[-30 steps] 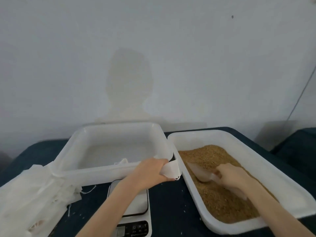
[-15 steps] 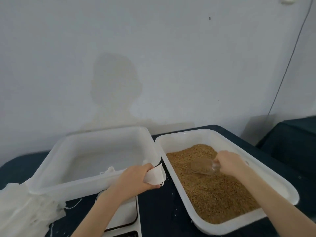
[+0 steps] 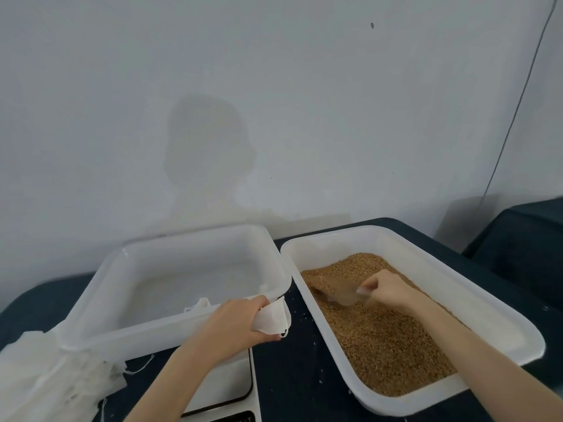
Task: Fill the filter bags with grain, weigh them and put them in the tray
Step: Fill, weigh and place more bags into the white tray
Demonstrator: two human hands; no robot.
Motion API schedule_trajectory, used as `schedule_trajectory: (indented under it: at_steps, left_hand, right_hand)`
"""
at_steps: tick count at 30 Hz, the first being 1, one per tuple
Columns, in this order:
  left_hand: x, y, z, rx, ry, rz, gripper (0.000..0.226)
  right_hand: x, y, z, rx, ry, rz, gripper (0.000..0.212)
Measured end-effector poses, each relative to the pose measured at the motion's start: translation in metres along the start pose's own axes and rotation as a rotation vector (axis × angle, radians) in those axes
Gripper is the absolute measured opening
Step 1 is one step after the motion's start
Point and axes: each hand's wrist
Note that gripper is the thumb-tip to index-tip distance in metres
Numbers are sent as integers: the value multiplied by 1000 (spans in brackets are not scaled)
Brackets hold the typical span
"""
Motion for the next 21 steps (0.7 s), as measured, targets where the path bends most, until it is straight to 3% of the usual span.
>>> schedule_trajectory:
  at_steps: [9, 17, 21]
  left_hand:
    - [-6, -3, -1, 0, 26, -22, 44]
    - [-4, -6, -3, 14, 27, -26, 35]
    - [-3, -7, -4, 30, 18, -64, 34]
  right_hand:
    - [16, 0, -12, 65, 51, 3, 31]
    - [19, 3, -22, 61, 83, -11, 37]
    - [27, 7, -26, 91, 18, 137, 40]
Point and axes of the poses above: each hand's wrist, its own z-axis towards the middle knuckle, its own x-axis out of the back of the hand, y = z × x, and after that the axes turned 7 degrees about z, right-handed
